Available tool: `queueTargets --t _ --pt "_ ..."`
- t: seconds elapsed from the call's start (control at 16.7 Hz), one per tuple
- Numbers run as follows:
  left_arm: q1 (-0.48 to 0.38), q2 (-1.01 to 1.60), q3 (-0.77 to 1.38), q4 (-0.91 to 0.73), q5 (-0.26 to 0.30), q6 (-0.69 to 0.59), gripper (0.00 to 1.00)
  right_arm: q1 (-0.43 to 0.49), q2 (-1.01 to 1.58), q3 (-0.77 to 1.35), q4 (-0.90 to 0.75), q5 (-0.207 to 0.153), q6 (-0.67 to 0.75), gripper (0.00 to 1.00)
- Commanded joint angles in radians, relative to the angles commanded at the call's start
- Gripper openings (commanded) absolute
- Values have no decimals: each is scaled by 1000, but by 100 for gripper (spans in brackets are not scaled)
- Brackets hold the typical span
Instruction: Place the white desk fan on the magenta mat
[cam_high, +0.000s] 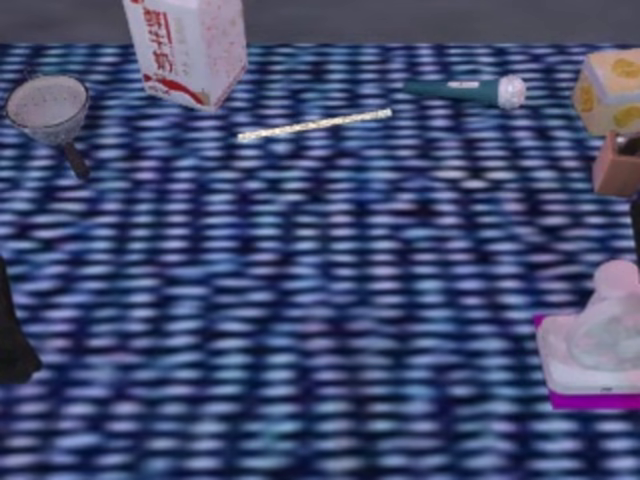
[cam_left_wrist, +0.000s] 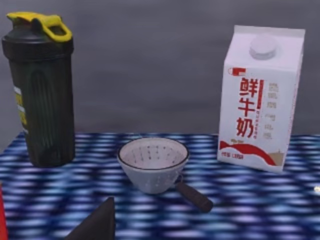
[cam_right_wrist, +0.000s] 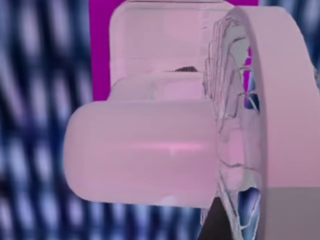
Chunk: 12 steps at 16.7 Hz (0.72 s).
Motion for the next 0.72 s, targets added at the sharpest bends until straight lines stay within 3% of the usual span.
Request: queueTargets --t 0.36,0.72 --pt "0 0 0 0 0 0 100 0 0 0 0 0 0 98" --pt "0 0 0 0 0 0 100 0 0 0 0 0 0 100"
